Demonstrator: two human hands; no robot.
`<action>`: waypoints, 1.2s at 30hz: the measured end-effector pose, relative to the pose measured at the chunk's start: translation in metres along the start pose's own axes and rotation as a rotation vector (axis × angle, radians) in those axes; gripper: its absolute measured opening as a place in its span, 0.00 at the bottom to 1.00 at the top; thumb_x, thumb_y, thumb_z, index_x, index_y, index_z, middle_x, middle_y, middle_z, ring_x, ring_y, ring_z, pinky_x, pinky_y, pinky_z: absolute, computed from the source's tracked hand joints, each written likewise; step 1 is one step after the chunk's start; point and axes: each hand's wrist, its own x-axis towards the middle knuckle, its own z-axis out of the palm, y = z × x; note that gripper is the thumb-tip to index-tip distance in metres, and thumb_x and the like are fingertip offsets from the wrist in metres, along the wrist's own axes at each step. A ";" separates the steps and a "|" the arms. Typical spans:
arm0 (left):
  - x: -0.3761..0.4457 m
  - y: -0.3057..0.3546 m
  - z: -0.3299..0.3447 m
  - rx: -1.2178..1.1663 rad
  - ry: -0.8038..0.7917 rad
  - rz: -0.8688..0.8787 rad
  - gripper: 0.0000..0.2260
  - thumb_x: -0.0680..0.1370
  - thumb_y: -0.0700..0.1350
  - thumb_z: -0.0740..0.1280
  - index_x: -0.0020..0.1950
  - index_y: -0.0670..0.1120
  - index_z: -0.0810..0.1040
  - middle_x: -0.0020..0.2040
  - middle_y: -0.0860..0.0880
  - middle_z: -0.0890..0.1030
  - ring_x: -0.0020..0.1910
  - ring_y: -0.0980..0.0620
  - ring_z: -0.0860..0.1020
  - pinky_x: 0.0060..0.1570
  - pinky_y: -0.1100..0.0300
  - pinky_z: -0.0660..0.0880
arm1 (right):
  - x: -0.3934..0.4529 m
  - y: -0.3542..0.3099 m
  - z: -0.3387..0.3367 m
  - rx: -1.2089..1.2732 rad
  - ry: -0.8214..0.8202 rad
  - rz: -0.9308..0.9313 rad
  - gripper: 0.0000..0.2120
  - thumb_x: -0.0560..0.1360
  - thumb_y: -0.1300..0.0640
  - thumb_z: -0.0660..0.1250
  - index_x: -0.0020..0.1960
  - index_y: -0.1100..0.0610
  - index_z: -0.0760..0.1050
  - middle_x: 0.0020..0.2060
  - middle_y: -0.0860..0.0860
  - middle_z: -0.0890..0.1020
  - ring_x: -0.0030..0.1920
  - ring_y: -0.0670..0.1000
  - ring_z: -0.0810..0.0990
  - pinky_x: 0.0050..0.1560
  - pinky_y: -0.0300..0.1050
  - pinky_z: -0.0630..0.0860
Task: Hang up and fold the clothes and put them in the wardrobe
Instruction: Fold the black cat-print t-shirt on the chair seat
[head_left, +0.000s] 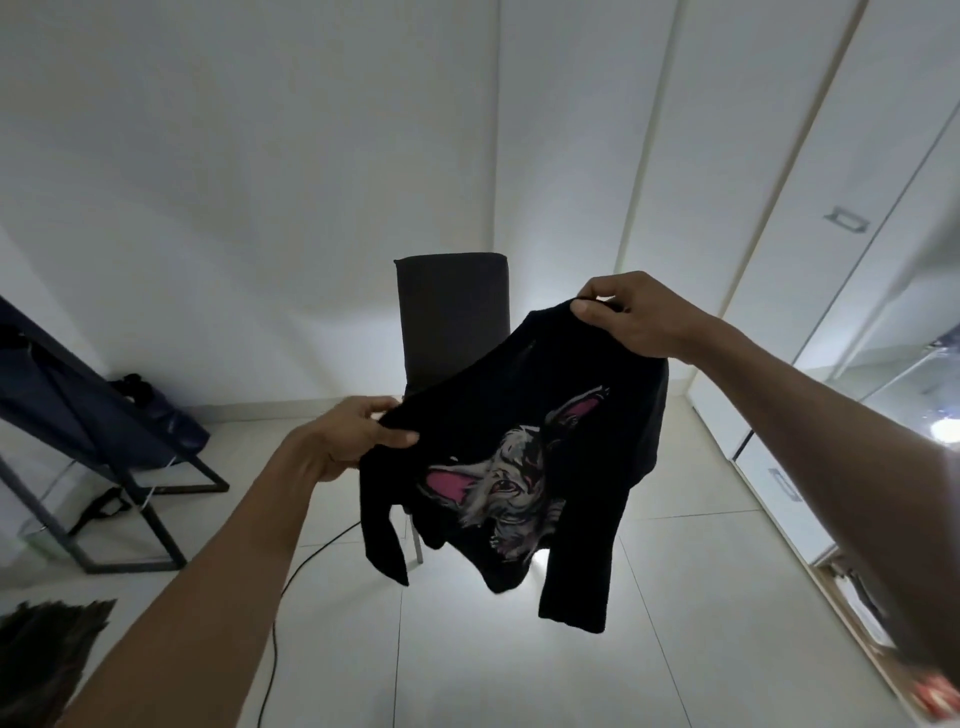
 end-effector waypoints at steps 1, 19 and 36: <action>0.001 0.000 -0.005 -0.120 0.097 0.048 0.14 0.71 0.31 0.75 0.54 0.40 0.80 0.50 0.37 0.84 0.41 0.46 0.84 0.38 0.56 0.82 | 0.000 0.005 -0.001 -0.040 0.001 0.004 0.10 0.82 0.49 0.64 0.50 0.52 0.81 0.41 0.48 0.83 0.38 0.40 0.80 0.44 0.36 0.73; 0.017 -0.027 -0.030 0.881 0.549 0.200 0.04 0.73 0.31 0.63 0.41 0.38 0.76 0.46 0.34 0.80 0.39 0.37 0.76 0.37 0.54 0.66 | -0.014 0.079 0.055 -0.162 0.113 0.167 0.17 0.79 0.43 0.67 0.42 0.56 0.79 0.35 0.53 0.80 0.39 0.55 0.79 0.43 0.54 0.75; 0.054 -0.048 -0.059 0.958 0.770 0.421 0.07 0.80 0.37 0.60 0.54 0.37 0.74 0.46 0.34 0.75 0.42 0.34 0.77 0.39 0.47 0.68 | 0.007 0.108 0.091 -0.289 0.137 0.258 0.12 0.83 0.48 0.60 0.49 0.56 0.76 0.42 0.53 0.80 0.46 0.58 0.78 0.46 0.51 0.71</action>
